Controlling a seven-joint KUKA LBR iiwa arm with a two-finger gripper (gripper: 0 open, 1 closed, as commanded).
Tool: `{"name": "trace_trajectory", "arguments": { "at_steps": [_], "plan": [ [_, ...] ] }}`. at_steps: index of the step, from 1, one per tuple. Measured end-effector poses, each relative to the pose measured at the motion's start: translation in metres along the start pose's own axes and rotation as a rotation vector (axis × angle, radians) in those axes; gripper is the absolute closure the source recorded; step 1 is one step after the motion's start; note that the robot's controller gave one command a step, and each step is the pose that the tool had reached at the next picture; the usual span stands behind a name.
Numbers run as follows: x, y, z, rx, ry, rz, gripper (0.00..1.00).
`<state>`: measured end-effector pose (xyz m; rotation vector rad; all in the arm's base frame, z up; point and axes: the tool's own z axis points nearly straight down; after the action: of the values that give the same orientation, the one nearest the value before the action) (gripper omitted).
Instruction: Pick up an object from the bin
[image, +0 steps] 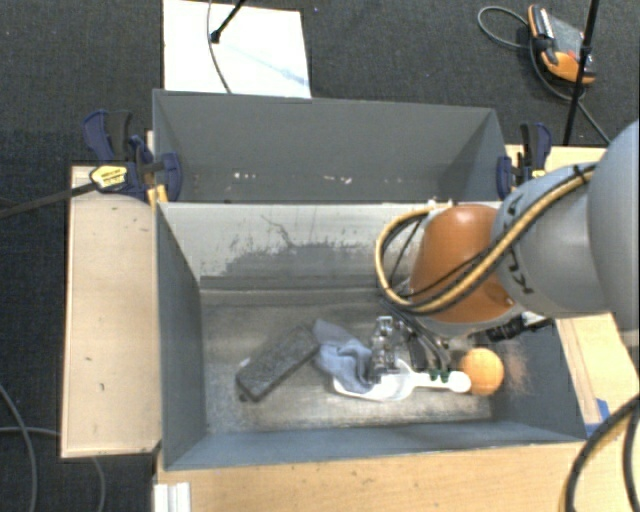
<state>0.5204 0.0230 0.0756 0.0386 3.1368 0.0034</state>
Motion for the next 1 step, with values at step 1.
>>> {"name": "trace_trajectory", "arguments": {
  "at_steps": [1],
  "plan": [
    [0.0235, -0.0136, -0.1062, 0.002, 0.003, -0.133, 1.0]
  ]
}}
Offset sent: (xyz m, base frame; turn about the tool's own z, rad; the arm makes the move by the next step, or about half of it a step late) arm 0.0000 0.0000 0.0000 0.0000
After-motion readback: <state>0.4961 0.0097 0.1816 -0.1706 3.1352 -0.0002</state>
